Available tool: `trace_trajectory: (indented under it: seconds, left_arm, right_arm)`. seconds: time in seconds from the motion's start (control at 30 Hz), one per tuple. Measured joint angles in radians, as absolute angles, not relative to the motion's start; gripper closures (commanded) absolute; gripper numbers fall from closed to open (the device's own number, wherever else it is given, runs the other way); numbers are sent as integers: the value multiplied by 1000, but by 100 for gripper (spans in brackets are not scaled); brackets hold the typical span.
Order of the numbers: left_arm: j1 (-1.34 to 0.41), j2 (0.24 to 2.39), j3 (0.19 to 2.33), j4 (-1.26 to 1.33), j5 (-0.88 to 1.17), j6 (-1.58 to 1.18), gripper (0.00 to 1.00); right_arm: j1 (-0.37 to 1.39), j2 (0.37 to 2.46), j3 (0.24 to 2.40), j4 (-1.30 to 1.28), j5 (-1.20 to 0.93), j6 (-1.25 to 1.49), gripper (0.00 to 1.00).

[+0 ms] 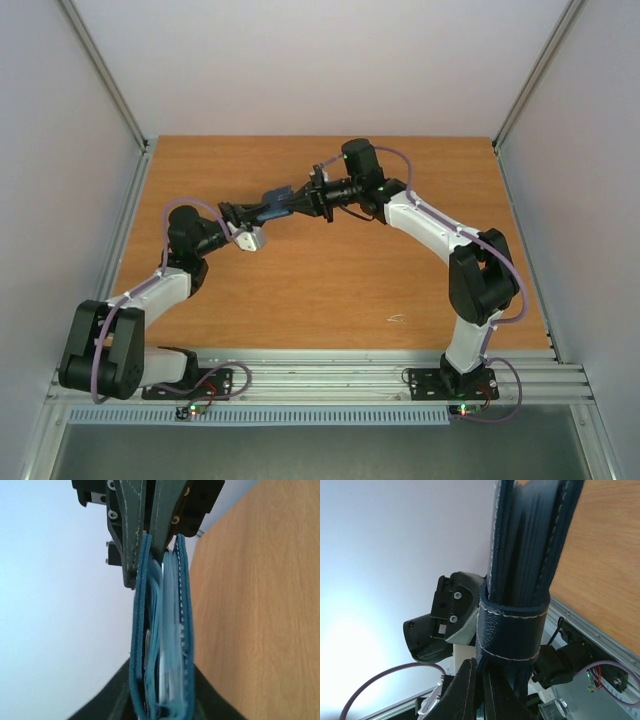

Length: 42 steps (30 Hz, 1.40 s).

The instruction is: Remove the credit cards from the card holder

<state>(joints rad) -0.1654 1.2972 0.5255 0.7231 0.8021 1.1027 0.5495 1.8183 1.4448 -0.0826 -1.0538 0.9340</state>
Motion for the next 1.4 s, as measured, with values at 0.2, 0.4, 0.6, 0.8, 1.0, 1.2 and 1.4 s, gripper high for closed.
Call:
trace_trajectory:
  seconds: [0.2,0.4,0.6,0.8,1.0,1.2,1.4]
  left_arm:
    - [-174,1286,516,739,794,1048,100]
    - [-192,1147,561,436,747,823,100]
    - [-189,1061,751,83,713,350,100]
    - [-190,1029,753,12,898,-154,100]
    - [-191,1012,754,181,1055,-449,100]
    - [-192,1008,754,283,1151,-546,100]
    - [-212,1008,758,347,1205,-576,100]
  right_arm:
    - [547,1818,1466,-138,-1056,889,86]
    - [534,1823,1765,-628,-941,501,38]
    - [509,1774,2062,-1081,-651,-17,10]
    - [516,1689,2028,-1271,-661,-395,2]
    - [573,1604,1926,-1259,-757,-603,2]
    - [601,1608,1889,-1226,-821,-652,10]
    - [601,1633,1885,-1174,-854,-652,19]
